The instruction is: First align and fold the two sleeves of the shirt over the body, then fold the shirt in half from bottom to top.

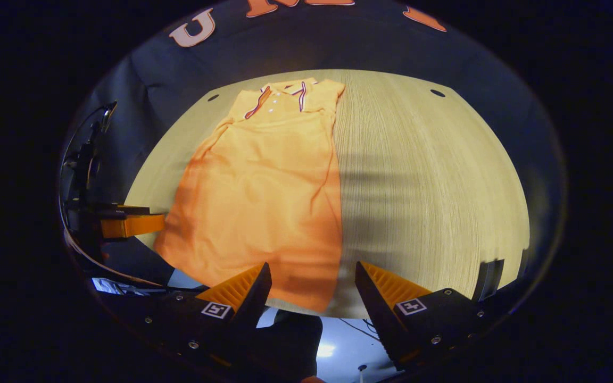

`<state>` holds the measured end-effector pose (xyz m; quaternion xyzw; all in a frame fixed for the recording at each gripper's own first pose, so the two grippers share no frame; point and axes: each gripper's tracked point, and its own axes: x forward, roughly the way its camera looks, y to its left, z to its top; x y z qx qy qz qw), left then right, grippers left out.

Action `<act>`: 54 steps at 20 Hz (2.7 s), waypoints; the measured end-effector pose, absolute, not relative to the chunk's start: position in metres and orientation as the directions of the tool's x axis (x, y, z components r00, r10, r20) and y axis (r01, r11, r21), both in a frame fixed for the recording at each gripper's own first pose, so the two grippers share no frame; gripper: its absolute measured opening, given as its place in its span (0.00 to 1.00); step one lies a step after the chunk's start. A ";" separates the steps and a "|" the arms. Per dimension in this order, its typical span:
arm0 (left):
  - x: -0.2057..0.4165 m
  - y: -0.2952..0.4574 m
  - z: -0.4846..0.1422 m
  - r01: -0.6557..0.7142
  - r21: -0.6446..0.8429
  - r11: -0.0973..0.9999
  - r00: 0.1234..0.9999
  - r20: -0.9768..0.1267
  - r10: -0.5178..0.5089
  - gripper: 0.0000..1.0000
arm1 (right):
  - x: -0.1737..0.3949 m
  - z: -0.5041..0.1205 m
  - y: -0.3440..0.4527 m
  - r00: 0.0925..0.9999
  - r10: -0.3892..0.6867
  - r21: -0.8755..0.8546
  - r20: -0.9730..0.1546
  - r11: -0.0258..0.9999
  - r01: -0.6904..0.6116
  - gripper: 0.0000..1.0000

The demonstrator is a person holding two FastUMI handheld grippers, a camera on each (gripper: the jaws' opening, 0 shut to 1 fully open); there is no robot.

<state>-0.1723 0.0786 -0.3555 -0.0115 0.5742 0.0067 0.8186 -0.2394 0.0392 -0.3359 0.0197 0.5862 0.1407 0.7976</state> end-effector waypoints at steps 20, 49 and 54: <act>-0.207 0.074 -0.388 0.018 0.056 0.998 0.288 -0.956 0.048 0.76 | -0.266 -0.374 0.035 0.210 0.140 0.091 -0.968 0.970 -0.225 0.45; -0.165 0.065 -0.352 -0.024 -0.056 0.998 0.430 -0.902 -0.040 0.02 | -0.237 -0.336 0.080 0.230 0.488 0.487 -0.842 0.871 -0.066 0.04; -0.148 0.055 -0.343 -0.026 -0.092 0.995 0.459 -0.885 -0.070 0.02 | -0.221 -0.322 0.089 0.263 0.572 0.594 -0.777 0.804 0.007 0.04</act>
